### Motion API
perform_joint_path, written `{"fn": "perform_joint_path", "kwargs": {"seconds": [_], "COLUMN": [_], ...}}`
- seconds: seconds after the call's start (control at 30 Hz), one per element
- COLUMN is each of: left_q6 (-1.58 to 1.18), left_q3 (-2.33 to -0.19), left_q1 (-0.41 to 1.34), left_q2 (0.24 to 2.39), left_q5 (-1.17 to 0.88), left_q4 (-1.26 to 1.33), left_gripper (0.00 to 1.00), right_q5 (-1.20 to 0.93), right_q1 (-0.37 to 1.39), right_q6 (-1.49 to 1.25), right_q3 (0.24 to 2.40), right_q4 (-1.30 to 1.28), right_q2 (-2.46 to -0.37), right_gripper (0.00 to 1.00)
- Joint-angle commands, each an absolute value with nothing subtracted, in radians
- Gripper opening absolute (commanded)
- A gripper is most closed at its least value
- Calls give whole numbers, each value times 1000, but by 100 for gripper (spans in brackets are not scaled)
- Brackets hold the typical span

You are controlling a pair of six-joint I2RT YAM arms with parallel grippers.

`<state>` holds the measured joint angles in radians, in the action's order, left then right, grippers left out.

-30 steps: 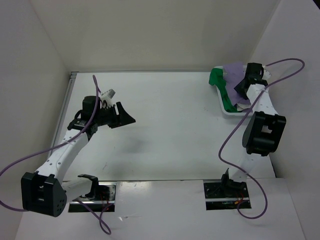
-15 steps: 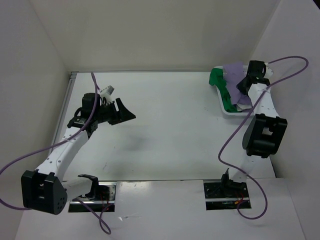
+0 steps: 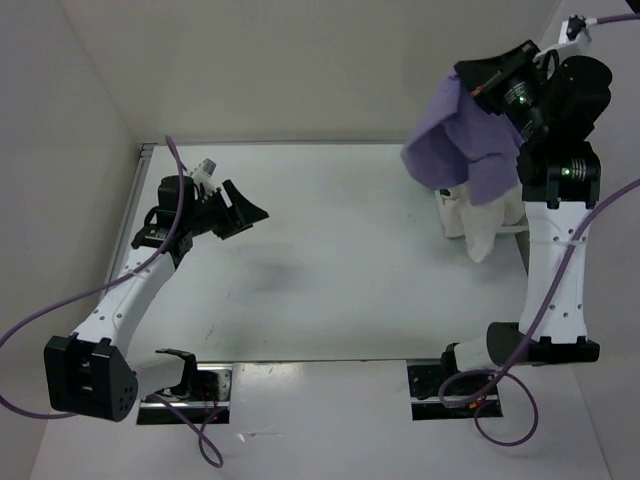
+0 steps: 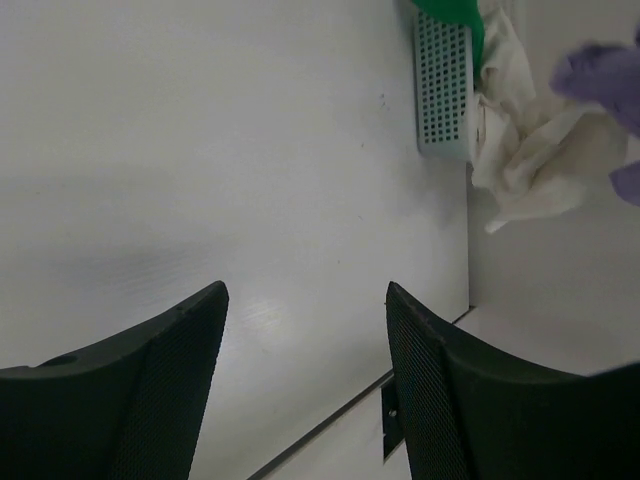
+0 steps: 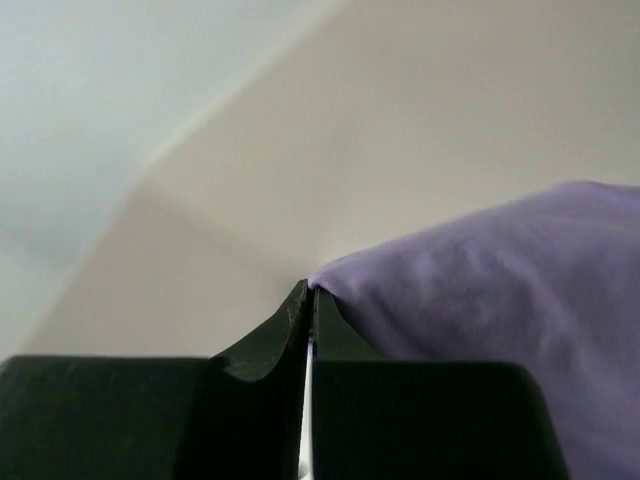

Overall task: Fold and stack the t-shirts
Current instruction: Move the tshirt to the center of the board

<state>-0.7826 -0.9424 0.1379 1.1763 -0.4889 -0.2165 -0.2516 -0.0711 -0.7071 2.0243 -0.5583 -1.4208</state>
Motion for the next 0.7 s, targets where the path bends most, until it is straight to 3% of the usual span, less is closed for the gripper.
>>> {"fn": "perform_joint_path", "kwargs": {"seconds": [0.0, 0.13, 0.23, 0.43, 0.53, 0.6, 0.63, 0.67], "left_q6": [-818, -827, -827, -788, -753, -730, -707, -684], "left_q3": [-1017, -1026, -1026, -1014, -985, -985, -985, -994], "left_q1": [91, 28, -50, -115, -115, -115, -115, -115], "left_q2": [1190, 1200, 1189, 1170, 1180, 1190, 1201, 1201], "left_q5": [-457, -457, -448, -436, -416, -402, -390, -390], "left_q4": [-187, -178, -178, -209, -209, -221, -233, -247], "left_gripper": [72, 73, 73, 73, 73, 73, 73, 73], "right_q5": [-535, -681, -745, -758, -638, -602, -574, -518], "right_q1": [49, 89, 120, 216, 305, 347, 360, 374], "right_q6": [-825, -946, -1026, -1002, -861, -758, -735, -709], "right_q3": [2155, 2235, 2152, 1587, 1563, 1652, 1710, 1802], "right_q4": [-385, -243, -149, -52, -145, -231, -282, -346], "right_q2": [-1394, -1394, -1394, -1416, -1585, -1794, -1854, -1920], "right_gripper": [1, 1, 1, 1, 1, 9, 17, 31]}}
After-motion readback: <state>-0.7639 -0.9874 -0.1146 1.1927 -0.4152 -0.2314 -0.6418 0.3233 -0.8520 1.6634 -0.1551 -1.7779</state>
